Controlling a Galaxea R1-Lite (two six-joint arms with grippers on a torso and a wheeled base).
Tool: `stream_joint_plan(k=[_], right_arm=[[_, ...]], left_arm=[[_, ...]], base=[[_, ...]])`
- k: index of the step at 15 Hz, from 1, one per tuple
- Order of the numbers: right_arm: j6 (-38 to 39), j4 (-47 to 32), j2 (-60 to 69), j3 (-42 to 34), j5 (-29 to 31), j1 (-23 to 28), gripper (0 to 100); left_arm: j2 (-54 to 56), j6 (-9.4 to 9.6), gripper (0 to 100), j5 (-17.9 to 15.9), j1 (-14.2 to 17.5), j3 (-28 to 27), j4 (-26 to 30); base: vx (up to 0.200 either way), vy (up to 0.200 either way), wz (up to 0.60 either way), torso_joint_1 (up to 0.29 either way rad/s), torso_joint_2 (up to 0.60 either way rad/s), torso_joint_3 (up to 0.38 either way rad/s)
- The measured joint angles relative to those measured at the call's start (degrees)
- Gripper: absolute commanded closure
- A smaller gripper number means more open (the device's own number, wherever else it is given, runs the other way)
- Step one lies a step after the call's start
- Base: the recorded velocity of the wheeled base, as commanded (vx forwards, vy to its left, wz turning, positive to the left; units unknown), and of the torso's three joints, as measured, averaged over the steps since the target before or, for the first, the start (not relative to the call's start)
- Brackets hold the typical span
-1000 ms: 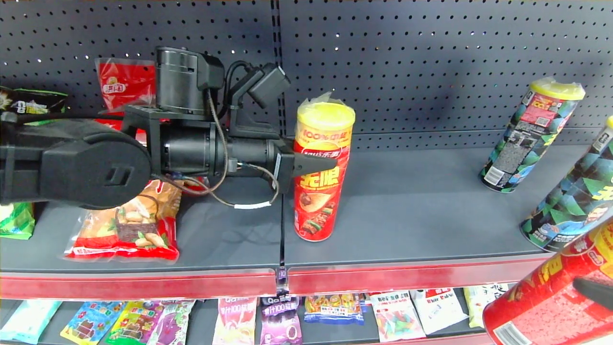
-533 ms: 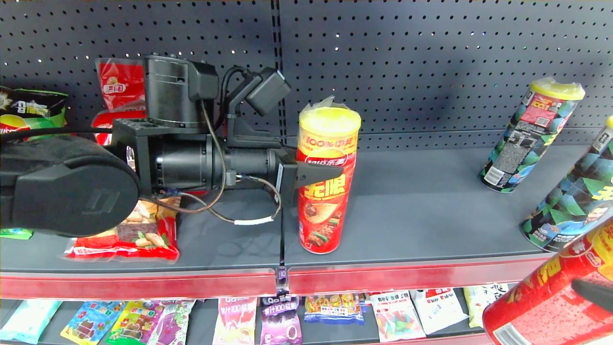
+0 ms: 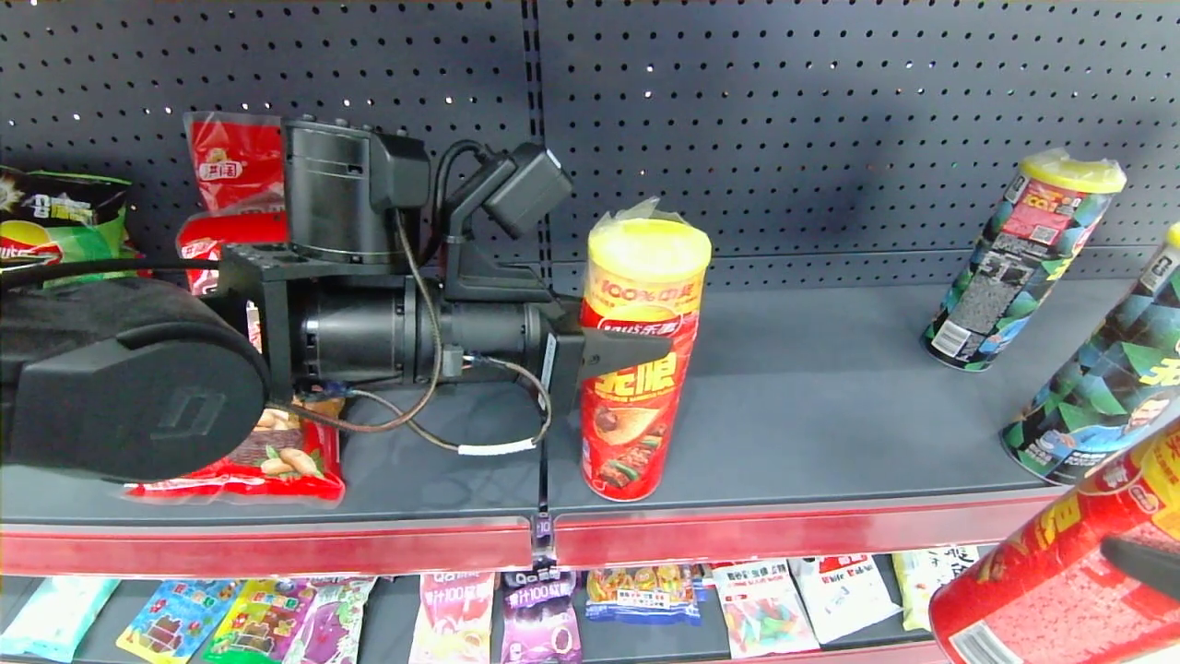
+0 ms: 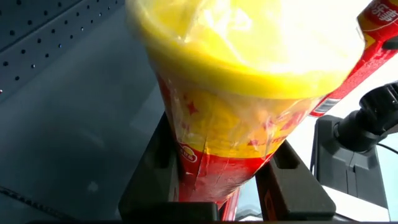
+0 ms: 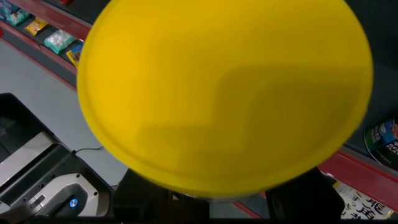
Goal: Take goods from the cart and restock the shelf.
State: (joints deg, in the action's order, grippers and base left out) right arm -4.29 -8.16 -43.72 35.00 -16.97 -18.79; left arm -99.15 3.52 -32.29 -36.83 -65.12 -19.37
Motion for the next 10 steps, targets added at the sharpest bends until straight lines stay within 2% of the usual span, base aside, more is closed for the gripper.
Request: stream_joint_plan(k=[3, 4, 10], right_arm=[[0.0, 0.0, 0.0, 0.0, 0.0, 0.0, 100], [0.0, 0.0, 0.0, 0.0, 0.0, 0.0, 100], [-0.1, 0.1, -0.5, 0.1, 0.0, 0.0, 100]], left_arm=[[0.5, 0.0, 100, 0.4, -0.1, 2.3, -2.1], [0.8, 0.0, 0, 0.7, -0.1, 3.0, -2.3], [2.2, -0.09, 0, 1.3, 0.0, 5.7, -2.6]], base=[[0.0, 0.0, 0.0, 0.0, 0.0, 0.0], [0.0, 0.0, 0.0, 0.0, 0.0, 0.0], [0.0, 0.0, 0.0, 0.0, 0.0, 0.0]])
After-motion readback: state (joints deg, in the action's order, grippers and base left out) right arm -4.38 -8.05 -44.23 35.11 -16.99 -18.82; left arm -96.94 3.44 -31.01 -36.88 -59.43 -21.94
